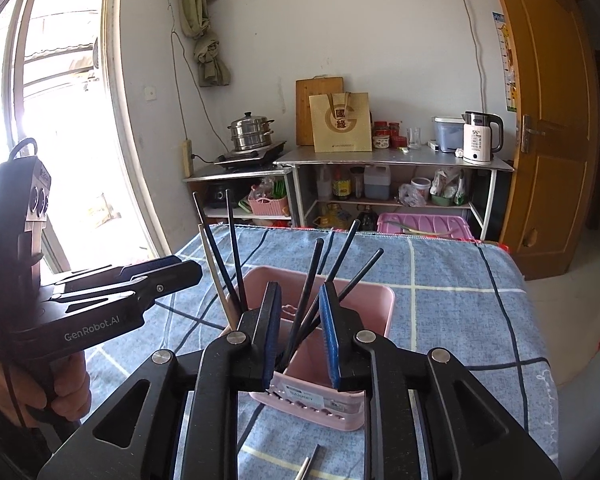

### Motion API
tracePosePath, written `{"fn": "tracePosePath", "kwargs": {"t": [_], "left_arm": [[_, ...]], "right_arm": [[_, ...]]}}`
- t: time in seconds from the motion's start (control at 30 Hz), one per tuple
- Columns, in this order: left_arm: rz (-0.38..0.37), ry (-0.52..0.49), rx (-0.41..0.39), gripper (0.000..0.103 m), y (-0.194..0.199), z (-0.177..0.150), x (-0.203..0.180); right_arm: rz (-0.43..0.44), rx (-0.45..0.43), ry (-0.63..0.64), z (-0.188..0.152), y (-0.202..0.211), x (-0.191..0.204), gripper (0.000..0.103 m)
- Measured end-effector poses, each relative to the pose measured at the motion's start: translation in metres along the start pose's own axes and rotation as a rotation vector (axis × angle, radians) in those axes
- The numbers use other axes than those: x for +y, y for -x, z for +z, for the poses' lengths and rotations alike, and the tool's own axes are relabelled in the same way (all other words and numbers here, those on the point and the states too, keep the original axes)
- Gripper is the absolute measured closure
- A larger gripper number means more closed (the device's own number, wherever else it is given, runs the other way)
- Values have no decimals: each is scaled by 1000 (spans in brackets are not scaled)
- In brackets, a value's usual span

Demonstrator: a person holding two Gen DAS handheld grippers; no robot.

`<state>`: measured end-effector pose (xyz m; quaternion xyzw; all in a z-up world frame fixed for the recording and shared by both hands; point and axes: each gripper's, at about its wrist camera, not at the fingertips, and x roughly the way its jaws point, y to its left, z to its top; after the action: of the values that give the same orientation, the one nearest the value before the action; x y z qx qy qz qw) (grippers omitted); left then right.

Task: Organize utensils
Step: 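Open both tools to drop the chopsticks into the pink basket, then move both tools back down to the remaining chopsticks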

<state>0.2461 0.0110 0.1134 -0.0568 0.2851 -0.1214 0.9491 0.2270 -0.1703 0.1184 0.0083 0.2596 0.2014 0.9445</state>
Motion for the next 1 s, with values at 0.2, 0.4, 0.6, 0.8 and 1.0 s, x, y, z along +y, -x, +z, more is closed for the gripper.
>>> {"fn": "tracePosePath", "kwargs": {"t": [0.2,0.4,0.6,0.8,1.0], "left_arm": [[20,-7,-46,65,23,-11,-6],[7,-10,-79,63,49,-31,-11],[2,-38,-87,62,64,-50,-20],[-13,-66,-77,62,72,-70,-31],[-34,-51,-56,61,76,-92,-35]], "right_arm": [[-10,-40,0,-7,24,0,79],[-14,-62,-15,-21,47,-3,75],[-3,-60,-49,-35,62,-8,74],[-1,-60,-59,-53,75,-5,74],[8,-36,-63,-75,83,0,74]]}}
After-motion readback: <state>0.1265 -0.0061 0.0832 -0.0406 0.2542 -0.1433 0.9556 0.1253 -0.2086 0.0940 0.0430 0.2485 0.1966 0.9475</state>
